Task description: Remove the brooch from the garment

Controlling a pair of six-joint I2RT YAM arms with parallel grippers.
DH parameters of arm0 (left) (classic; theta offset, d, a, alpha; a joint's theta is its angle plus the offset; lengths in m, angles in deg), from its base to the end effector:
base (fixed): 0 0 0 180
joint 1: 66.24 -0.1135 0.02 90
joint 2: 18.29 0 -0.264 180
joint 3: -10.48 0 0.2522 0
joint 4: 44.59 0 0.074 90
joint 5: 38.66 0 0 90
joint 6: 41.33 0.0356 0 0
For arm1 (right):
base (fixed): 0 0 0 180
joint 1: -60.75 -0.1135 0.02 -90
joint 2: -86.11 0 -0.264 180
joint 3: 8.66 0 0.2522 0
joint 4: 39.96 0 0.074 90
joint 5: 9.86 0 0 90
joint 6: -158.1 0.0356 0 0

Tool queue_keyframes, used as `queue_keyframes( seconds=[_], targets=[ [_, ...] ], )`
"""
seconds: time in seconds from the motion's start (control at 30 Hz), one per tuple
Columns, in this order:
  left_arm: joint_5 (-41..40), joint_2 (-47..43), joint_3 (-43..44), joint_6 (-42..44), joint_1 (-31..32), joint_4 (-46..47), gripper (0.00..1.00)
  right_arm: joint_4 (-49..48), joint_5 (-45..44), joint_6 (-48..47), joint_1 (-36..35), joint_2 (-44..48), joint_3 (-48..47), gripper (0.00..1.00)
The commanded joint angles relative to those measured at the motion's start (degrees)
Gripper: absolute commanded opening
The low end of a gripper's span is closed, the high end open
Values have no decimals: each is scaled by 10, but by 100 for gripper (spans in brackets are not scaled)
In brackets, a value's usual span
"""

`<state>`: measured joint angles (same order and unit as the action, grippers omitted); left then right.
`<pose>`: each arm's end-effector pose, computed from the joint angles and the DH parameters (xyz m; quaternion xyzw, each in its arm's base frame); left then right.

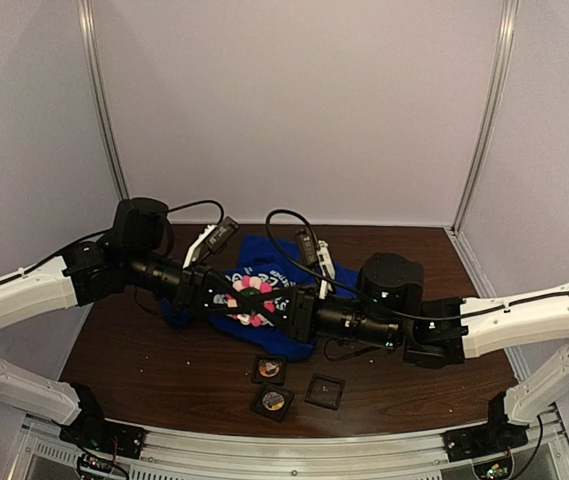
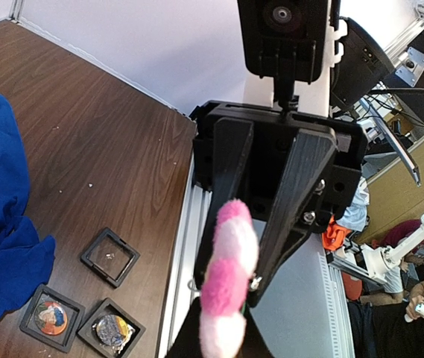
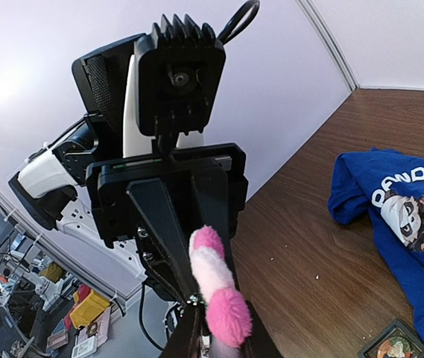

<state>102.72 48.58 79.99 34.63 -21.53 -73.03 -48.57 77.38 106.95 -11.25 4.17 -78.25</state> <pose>0.1616 -0.1991 0.3260 0.4240 0.6753 -0.5549 0.2372 0.1063 0.3216 0.3138 -0.1924 0.7040 0.5528 0.4023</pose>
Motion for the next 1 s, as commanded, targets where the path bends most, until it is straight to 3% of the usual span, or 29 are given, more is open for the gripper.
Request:
queue_keyframes(
  seconds=[0.0,0.97],
  targets=[
    [-16,-4,11,-22,-17,-8,0,75,-101,-23,23,17,32,13],
    [-51,25,23,-32,-24,-34,0,-10,-32,-61,23,44,68,17]
  ],
)
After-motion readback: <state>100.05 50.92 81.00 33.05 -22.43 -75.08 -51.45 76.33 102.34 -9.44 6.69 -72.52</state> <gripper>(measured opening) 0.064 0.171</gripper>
